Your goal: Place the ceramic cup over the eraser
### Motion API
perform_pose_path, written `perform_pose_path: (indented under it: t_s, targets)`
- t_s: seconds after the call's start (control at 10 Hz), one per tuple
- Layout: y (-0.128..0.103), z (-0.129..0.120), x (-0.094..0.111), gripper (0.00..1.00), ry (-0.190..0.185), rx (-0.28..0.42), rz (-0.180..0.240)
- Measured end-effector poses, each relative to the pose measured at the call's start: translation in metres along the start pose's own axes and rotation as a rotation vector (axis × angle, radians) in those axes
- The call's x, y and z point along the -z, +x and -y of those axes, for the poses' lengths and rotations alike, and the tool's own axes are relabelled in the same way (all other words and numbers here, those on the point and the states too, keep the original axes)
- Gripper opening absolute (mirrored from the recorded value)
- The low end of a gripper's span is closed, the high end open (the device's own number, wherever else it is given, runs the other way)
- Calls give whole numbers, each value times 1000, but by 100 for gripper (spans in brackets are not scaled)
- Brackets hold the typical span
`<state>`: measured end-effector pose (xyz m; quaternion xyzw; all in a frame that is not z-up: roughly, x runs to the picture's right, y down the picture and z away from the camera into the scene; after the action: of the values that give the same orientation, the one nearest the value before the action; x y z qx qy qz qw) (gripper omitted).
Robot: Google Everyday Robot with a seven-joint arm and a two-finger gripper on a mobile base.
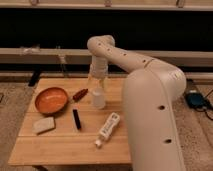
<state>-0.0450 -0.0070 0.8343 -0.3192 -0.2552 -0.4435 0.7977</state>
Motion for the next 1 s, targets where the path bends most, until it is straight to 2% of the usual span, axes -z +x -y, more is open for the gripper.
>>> perform_pose_path:
  t_s: [0.6, 0.9, 1.0]
  targets:
    - [6, -4, -33, 67, -37, -39, 52]
    - [5, -5, -45, 66, -67, -50, 42]
    - [6, -5, -49, 58, -76, -54, 24]
